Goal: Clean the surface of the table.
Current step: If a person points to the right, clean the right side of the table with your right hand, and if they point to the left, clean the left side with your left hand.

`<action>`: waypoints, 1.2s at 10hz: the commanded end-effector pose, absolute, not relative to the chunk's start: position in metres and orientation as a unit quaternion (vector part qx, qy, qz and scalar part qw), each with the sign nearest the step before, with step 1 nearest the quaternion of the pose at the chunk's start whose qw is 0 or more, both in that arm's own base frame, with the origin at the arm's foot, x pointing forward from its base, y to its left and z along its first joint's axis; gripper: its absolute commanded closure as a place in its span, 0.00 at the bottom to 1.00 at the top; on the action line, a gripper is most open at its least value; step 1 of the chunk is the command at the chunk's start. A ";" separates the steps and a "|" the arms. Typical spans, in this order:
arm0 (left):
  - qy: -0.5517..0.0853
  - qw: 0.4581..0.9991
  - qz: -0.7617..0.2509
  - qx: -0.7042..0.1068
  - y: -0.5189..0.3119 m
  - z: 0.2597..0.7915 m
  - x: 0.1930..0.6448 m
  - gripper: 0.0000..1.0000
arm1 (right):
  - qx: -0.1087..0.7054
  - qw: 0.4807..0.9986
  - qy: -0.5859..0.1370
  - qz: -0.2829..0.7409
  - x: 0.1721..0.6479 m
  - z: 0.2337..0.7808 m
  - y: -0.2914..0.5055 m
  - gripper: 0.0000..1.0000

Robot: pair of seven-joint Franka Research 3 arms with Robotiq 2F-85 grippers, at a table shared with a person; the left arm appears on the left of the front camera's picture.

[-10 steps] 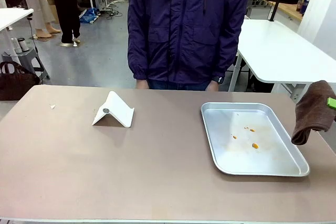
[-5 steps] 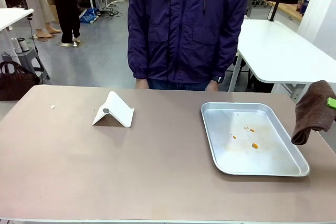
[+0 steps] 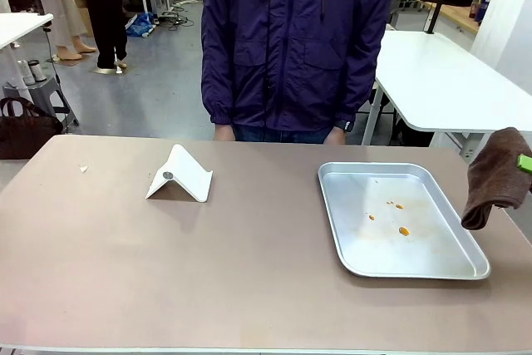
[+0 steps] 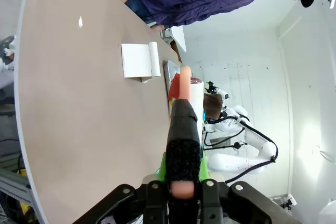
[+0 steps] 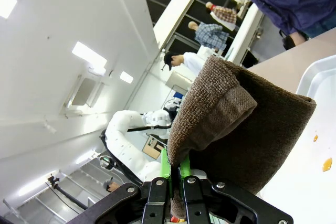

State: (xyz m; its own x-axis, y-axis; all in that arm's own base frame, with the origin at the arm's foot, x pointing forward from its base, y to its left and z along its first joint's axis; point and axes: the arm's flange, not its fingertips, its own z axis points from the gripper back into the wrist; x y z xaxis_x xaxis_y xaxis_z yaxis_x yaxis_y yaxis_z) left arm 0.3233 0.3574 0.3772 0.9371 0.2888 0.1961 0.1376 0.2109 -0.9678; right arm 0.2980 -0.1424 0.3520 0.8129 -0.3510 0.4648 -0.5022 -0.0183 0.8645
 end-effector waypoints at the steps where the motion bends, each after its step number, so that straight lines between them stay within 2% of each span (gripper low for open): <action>1: -0.148 0.752 0.060 -0.639 0.377 0.368 0.379 0.78 | 0.718 0.629 -0.292 0.057 0.297 0.358 -0.142 1.00; 4: -0.129 0.793 0.088 -0.588 0.358 0.342 0.438 0.78 | 0.718 0.629 -0.292 0.057 0.297 0.358 -0.142 1.00; 7: -0.165 0.814 0.128 -0.542 0.352 0.318 0.483 0.78 | 0.718 0.629 -0.292 0.057 0.297 0.358 -0.142 1.00; 12: -0.182 0.844 0.166 -0.477 0.338 0.306 0.509 0.78 | 0.718 0.629 -0.292 0.057 0.297 0.358 -0.142 1.00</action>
State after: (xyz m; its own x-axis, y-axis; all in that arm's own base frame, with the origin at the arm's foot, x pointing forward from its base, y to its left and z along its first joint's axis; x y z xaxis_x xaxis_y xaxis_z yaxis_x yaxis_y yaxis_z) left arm 0.5111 0.3463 0.3007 0.8859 0.4357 0.1592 -0.0862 0.4918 -0.8664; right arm 0.2979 -0.1423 0.3520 0.8130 -0.3509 0.4647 -0.5022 -0.0186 0.8646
